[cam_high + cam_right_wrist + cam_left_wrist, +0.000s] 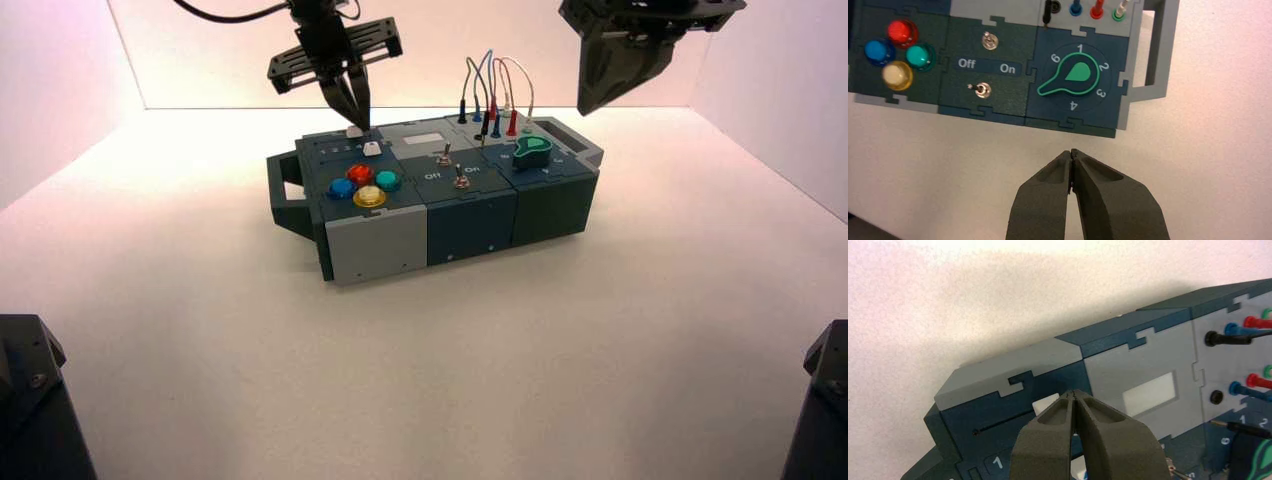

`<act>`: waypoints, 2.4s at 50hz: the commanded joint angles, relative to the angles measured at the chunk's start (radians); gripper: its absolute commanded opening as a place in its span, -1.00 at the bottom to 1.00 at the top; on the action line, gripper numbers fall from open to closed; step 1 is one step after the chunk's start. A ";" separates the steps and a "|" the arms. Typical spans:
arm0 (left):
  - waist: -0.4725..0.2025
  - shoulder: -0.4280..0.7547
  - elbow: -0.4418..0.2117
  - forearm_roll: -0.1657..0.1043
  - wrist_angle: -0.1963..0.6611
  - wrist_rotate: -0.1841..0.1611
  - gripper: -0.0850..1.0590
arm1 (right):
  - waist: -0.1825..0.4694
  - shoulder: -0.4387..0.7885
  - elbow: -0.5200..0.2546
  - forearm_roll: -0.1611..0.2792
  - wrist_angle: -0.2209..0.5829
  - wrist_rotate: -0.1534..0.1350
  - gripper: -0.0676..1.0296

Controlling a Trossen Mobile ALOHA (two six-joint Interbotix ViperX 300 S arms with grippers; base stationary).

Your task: Move the top slider to position 3.

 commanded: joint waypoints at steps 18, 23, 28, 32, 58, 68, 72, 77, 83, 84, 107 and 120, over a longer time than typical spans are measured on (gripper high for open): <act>-0.003 -0.009 -0.020 0.009 0.006 0.002 -0.91 | 0.074 -0.123 -0.011 0.074 -0.087 -0.074 -0.91; -0.003 -0.009 -0.020 0.011 0.009 0.002 -0.91 | 0.084 -0.137 -0.008 0.075 -0.091 -0.075 -0.91; -0.005 -0.009 -0.021 0.015 0.009 0.003 -0.91 | 0.092 -0.153 -0.003 0.075 -0.092 -0.075 -0.91; -0.003 -0.009 -0.023 0.017 0.012 0.002 -0.91 | 0.095 -0.161 0.000 0.075 -0.092 -0.075 -0.91; -0.005 -0.015 -0.023 0.026 0.029 0.002 -0.91 | 0.097 -0.189 0.006 0.074 -0.092 -0.075 -0.91; -0.005 -0.017 -0.023 0.026 0.038 0.003 -0.91 | 0.106 -0.192 0.009 0.075 -0.092 -0.075 -0.91; -0.005 -0.020 -0.023 0.026 0.038 0.003 -0.91 | 0.112 -0.192 0.009 0.075 -0.092 -0.075 -0.91; -0.005 -0.020 -0.021 0.026 0.040 0.002 -0.91 | 0.130 -0.192 0.011 0.075 -0.094 -0.075 -0.91; -0.003 -0.020 -0.020 0.028 0.041 0.003 -0.91 | 0.141 -0.192 0.011 0.074 -0.097 -0.075 -0.91; -0.003 -0.020 -0.020 0.028 0.041 0.002 -0.91 | 0.143 -0.192 0.011 0.074 -0.097 -0.075 -0.91; -0.003 -0.025 -0.017 0.032 0.046 0.002 -0.91 | 0.143 -0.192 0.012 0.075 -0.097 -0.075 -0.91; -0.003 -0.032 -0.015 0.041 0.048 0.003 -0.91 | 0.143 -0.192 0.012 0.074 -0.097 -0.075 -0.91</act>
